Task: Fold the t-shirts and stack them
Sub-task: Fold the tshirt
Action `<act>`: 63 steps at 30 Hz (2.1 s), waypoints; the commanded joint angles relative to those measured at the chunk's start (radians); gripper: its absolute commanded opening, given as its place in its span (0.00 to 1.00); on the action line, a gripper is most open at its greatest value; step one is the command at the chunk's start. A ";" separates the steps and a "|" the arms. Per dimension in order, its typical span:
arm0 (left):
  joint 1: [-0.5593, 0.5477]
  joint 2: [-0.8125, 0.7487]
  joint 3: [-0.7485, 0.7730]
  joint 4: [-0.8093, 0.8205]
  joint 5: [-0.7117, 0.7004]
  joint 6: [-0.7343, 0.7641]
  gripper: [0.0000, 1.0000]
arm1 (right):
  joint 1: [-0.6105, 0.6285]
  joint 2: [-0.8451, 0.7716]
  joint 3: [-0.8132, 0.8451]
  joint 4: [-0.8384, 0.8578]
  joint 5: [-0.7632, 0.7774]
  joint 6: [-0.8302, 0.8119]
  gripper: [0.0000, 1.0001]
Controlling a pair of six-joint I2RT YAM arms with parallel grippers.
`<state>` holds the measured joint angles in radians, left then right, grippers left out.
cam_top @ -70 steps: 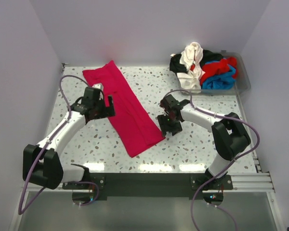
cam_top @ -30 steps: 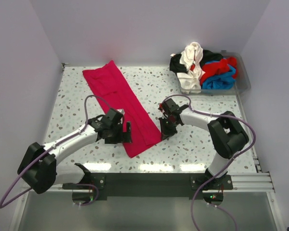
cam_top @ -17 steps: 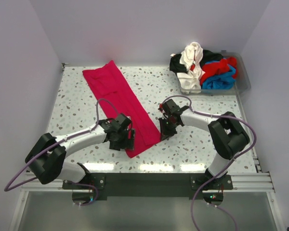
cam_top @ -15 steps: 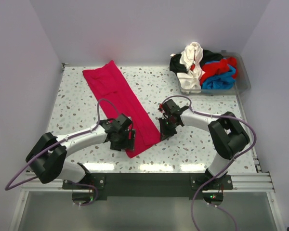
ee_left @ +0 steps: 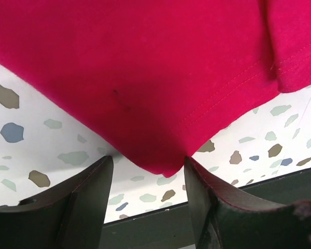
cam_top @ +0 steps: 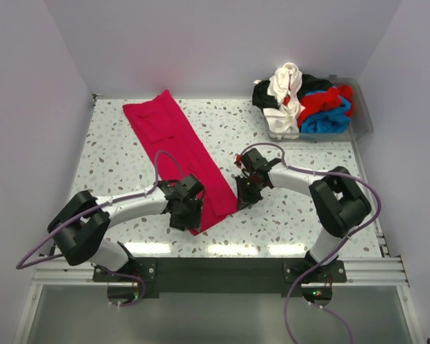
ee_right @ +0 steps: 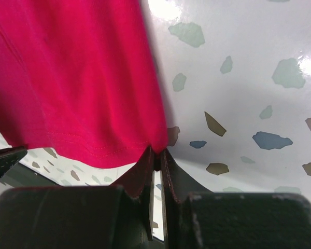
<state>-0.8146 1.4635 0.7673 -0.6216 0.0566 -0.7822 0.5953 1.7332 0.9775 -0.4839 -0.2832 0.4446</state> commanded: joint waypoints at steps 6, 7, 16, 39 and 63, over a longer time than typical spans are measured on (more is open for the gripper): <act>-0.015 0.037 0.026 -0.004 -0.021 -0.023 0.37 | 0.012 0.048 -0.045 -0.001 0.019 -0.012 0.04; -0.017 0.037 0.027 -0.006 -0.024 -0.022 0.35 | 0.012 0.045 -0.045 -0.005 0.021 -0.017 0.04; -0.017 0.005 0.033 -0.064 -0.031 -0.011 0.00 | 0.012 -0.018 -0.011 -0.145 0.079 -0.050 0.00; -0.005 -0.195 0.112 -0.182 0.109 -0.046 0.00 | 0.066 -0.031 0.274 -0.467 0.151 -0.014 0.00; 0.463 0.000 0.268 -0.017 0.121 0.158 0.00 | 0.001 0.566 1.138 -0.562 0.194 -0.076 0.00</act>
<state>-0.3813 1.4288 0.9657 -0.6975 0.1677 -0.6838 0.6125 2.2539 2.0224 -1.0019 -0.0948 0.3985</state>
